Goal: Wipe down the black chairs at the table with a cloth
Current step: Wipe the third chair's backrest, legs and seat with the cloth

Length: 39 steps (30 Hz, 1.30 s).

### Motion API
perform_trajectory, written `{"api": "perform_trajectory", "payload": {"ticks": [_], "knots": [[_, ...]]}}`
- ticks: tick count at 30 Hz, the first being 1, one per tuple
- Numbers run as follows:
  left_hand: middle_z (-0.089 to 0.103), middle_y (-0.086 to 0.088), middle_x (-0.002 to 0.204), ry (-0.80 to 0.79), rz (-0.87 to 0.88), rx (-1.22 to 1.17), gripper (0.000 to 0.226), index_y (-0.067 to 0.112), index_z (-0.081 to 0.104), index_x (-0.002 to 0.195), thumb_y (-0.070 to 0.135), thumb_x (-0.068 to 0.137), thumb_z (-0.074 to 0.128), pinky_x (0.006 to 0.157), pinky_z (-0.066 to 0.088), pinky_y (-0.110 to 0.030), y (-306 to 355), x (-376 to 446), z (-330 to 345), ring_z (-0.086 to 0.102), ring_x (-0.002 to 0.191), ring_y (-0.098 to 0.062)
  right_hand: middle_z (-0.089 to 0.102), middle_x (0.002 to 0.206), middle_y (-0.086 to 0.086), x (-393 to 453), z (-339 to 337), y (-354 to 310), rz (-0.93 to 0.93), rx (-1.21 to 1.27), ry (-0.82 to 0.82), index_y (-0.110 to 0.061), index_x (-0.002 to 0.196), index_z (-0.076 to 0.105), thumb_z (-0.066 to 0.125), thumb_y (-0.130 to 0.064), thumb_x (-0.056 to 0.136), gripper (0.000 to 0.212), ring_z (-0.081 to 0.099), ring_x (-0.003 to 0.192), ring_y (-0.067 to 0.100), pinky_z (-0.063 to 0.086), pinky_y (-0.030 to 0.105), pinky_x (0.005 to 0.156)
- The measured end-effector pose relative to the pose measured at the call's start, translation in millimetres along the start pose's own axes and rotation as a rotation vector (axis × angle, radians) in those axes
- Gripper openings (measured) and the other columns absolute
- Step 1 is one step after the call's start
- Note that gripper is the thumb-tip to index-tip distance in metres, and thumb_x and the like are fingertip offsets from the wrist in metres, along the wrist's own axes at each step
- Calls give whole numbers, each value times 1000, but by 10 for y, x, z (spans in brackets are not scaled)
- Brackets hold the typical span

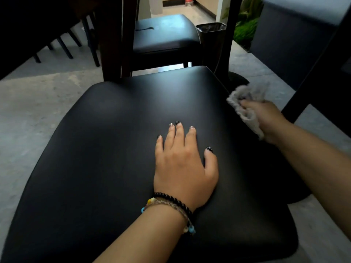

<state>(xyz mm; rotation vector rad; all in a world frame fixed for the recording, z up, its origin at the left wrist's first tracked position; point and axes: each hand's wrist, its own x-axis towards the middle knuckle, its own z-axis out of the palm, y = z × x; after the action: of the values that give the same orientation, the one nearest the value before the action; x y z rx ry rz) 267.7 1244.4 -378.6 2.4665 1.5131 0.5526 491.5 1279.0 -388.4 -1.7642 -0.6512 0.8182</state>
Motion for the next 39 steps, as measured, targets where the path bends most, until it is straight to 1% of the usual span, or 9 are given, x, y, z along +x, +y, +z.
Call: {"api": "perform_trajectory", "payload": {"ticks": [3, 7, 10, 13, 16, 24, 32, 37, 39], "knots": [[26, -3, 158, 14, -4, -21, 69, 20, 35, 148, 48, 85, 28, 120, 3, -38, -3, -6, -10, 12, 148, -16, 69, 109, 5, -83, 104, -158, -201, -295, 61, -16, 116, 67, 60, -28, 92, 28, 63, 106, 24, 50, 35, 93], [25, -4, 158, 4, 1, -27, 70, 20, 34, 149, 48, 85, 27, 121, 3, -39, 11, -11, -15, 11, 148, -16, 65, 91, -6, -654, -40, -94, -499, -617, -60, -25, 90, 65, 60, -23, 91, 5, 61, 90, 18, 38, 16, 64], [24, -4, 158, 1, 5, -35, 66, 19, 32, 149, 47, 89, 30, 121, 3, -40, 8, -2, -16, 11, 148, -17, 60, 100, -2, -768, -2, -143, -693, -801, -126, -29, 87, 59, 60, -21, 89, 9, 58, 96, 25, 34, 25, 71], [23, -4, 159, 3, 5, -26, 62, 19, 31, 149, 45, 93, 38, 121, 3, -40, -11, -3, -5, 9, 148, -16, 60, 122, 10, -546, 192, -271, -619, -864, -85, -15, 108, 63, 54, -22, 93, 20, 56, 111, 31, 41, 32, 81], [25, -2, 159, 10, -1, -47, 60, 17, 34, 148, 42, 93, 40, 121, 3, -40, -13, -13, -7, 11, 148, -14, 59, 121, 15, -326, 429, -391, -496, -890, -5, -8, 113, 60, 52, -28, 93, 29, 57, 108, 35, 44, 36, 82], [31, -2, 156, 22, 11, -96, 54, 18, 39, 142, 40, 93, 40, 121, 6, -42, -17, -29, -18, 15, 147, -15, 58, 134, 4, -1140, 183, -68, -727, -811, -153, -18, 129, 61, 58, -22, 82, 47, 49, 128, 23, 39, 31, 104], [29, -2, 157, 20, 7, -91, 54, 16, 38, 145, 32, 94, 40, 121, 5, -39, -15, -18, -25, 13, 148, -13, 52, 135, 7, -586, 550, -404, -535, -931, -20, -13, 126, 57, 58, -23, 86, 41, 50, 122, 31, 44, 37, 95], [41, -1, 150, 51, 17, -157, 53, 17, 45, 140, 34, 90, 38, 120, 10, -40, -10, -37, -27, 22, 145, -15, 52, 140, 4, -1052, 377, -117, -706, -898, -80, -17, 135, 55, 60, -21, 84, 51, 43, 133, 23, 31, 28, 109], [40, -1, 151, 46, 28, -152, 55, 17, 45, 140, 37, 90, 35, 120, 10, -40, -12, -28, -32, 21, 146, -15, 56, 136, 2, -1160, 272, -55, -720, -851, -127, -20, 130, 59, 60, -19, 83, 47, 47, 130, 21, 37, 33, 107]]}}
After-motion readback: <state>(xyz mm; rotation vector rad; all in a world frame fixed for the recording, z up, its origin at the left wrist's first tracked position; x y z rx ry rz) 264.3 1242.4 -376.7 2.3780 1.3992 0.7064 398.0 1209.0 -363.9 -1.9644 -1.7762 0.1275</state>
